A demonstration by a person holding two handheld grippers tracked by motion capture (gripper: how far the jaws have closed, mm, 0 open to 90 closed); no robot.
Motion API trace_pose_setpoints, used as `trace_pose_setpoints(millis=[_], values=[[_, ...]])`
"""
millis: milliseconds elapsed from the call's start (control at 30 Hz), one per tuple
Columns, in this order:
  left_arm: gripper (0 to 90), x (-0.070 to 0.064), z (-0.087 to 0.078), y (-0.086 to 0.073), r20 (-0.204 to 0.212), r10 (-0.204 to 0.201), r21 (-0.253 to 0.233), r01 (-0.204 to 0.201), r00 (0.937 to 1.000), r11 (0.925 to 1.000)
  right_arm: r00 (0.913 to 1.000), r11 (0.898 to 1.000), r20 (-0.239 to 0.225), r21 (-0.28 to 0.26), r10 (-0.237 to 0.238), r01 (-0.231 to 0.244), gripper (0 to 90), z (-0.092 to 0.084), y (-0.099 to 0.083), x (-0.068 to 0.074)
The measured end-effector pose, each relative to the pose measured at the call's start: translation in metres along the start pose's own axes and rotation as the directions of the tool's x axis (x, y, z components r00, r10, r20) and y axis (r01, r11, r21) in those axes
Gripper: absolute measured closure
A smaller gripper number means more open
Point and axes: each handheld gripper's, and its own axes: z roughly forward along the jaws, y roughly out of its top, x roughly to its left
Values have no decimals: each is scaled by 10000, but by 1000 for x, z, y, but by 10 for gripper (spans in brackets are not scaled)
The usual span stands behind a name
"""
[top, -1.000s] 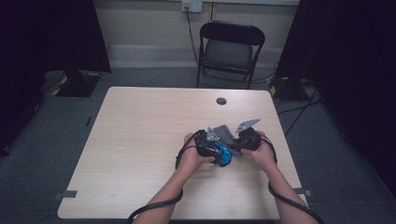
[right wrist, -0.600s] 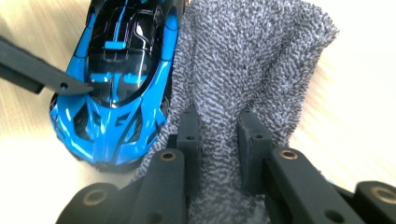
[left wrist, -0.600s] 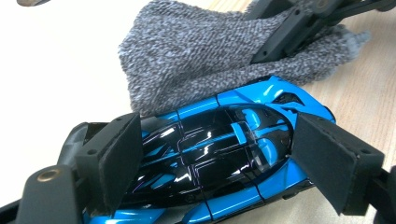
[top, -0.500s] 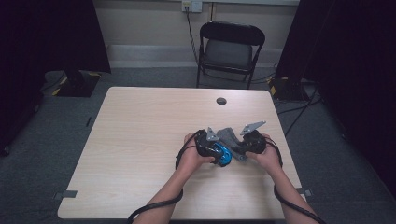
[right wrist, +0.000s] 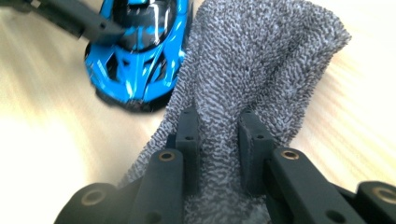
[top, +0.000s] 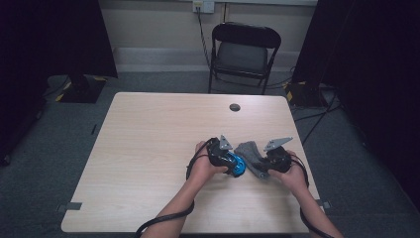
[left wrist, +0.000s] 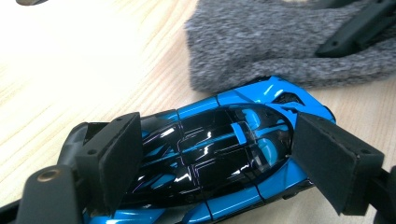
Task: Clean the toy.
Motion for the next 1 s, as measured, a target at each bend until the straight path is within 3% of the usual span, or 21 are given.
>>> trace_pose_setpoints(millis=[333, 567, 633, 767, 1000], values=[[163, -1, 0, 1, -13, -9, 26, 9, 10000, 10000, 9994, 9995, -174, 16, 300, -300, 731, -24, -24, 8], [166, 0, 0, 5, 121, 199, 356, -203, 9997, 9992, 9953, 9938, 33, -556, 968, -965, 732, -46, -35, 3], [188, 0, -2, 5, 246, 29, 253, -35, 9997, 9997, 9906, 9868, 156, -914, 1358, -1338, 732, -54, -32, 1], [193, 0, -14, 6, 407, -142, -52, 144, 9991, 9999, 9862, 9797, 265, -1213, 1636, -1593, 732, -59, -22, 2], [203, 5, -43, -3, 453, -286, -48, 288, 9986, 9996, 9873, 9794, 301, -1346, 1561, -1507, 732, -59, 3, 14]])
